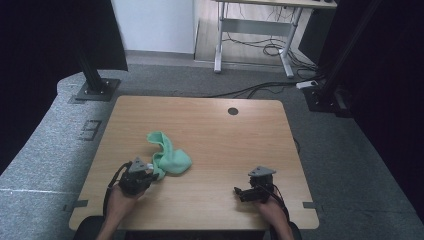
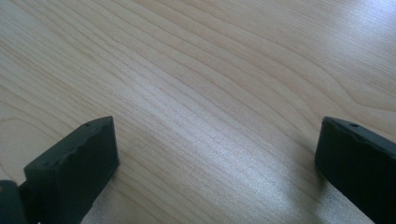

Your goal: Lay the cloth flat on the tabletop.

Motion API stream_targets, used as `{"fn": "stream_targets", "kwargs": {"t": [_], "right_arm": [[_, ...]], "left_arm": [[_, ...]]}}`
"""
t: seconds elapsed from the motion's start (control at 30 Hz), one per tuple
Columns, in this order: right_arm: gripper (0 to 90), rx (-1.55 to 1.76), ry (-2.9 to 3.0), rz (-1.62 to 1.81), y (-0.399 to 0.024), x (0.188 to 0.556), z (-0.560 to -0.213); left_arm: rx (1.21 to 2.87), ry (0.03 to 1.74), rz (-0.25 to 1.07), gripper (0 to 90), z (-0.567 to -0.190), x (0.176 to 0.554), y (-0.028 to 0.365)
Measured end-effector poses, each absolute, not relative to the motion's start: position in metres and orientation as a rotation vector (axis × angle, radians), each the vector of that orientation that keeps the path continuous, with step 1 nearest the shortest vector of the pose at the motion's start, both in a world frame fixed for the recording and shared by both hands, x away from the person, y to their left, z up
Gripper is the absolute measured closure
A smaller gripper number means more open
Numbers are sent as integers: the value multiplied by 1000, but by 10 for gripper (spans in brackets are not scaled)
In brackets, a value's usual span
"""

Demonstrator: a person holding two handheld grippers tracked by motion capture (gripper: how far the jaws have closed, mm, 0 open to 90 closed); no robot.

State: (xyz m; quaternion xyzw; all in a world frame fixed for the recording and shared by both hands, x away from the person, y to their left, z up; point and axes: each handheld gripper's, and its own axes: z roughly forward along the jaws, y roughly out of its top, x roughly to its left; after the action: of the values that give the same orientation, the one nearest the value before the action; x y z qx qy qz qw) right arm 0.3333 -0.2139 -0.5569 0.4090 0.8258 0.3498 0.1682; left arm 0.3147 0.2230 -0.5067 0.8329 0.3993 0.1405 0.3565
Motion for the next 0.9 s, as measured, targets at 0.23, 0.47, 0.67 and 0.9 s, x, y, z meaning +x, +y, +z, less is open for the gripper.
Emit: {"fn": "stream_targets", "kwargs": {"t": [0.23,0.47,0.67,0.9], "right_arm": [[0,1163,2349,995,-214,333,-557],[61,1167,2380,998,-211,335,-553],[126,1132,2435,1077,-192,341,-543],[157,1020,2513,1161,-154,353,-531]], "left_arm": [[2136,1114,430,616,-519,318,238],[2147,1126,425,631,-530,323,241],[2184,1121,424,654,-538,325,238],[2167,1118,419,637,-539,325,238]]}}
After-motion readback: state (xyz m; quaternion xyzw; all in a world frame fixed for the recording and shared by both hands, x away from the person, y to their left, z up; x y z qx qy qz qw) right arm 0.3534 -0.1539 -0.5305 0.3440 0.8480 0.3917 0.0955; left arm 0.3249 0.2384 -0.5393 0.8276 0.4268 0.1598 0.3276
